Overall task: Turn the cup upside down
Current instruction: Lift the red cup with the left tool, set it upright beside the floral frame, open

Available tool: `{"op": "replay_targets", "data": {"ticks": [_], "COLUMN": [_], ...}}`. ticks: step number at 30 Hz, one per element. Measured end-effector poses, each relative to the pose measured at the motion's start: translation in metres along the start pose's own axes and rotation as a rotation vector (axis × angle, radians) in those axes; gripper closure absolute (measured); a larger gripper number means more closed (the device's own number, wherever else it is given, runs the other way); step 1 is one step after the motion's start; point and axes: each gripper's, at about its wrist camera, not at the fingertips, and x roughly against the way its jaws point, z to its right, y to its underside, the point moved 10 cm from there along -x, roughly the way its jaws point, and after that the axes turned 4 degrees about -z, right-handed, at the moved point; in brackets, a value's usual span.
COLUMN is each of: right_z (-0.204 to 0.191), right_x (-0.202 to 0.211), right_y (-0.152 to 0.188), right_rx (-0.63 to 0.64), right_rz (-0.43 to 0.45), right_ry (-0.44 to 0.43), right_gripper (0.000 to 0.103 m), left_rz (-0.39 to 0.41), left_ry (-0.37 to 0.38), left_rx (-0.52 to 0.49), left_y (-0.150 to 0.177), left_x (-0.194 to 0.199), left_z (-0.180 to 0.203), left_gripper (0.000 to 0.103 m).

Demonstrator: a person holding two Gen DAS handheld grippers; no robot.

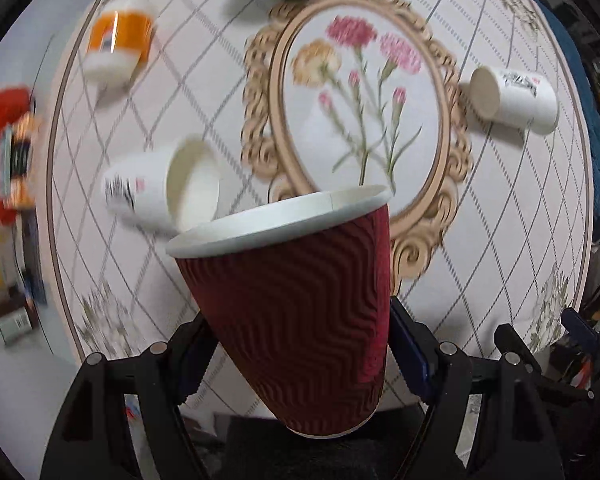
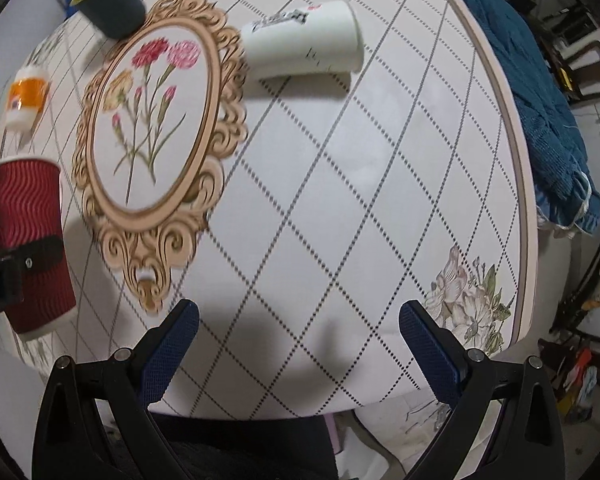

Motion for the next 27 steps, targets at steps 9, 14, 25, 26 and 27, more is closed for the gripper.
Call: {"op": "replay_targets", "data": {"ticks": [9,14,25,26,27], "right_z": [0.002,0.010,0.023,0.023,0.023], "right_x": [-0.022,-0.033,-0.047,-0.047,-0.046], "right_y": [0.020,0.025,0.019,0.017,0.016], "right_rx": [0.050,0.045,-0.007,-0.007,-0.008], "right_rz": [-0.048,-0.070,-0.087,-0.088,-0.087], "right_ry": [0.008,0.025,0.061,0.062,0.062], "right_gripper": [0.001,0.001,0.001,0.001,0.001], "left_rz": [-0.076,-0.088,-0.078,-0.077,-0.075], "left_ry": [0.017,0.004,-0.031,-0.033,-0.034], "left_rx": [0.014,-0.029,-0.094,-0.097,-0.100], "left_y": [0.019,0.019,0.011,0.009,0.009], "left_x": [-0.041,-0.058,-0.071,-0.070,-0.070], "left_z": [0.011,0.023,0.054,0.054,0.057], "left_gripper": [0.026,0.026,0.025,0.025,0.025]}}
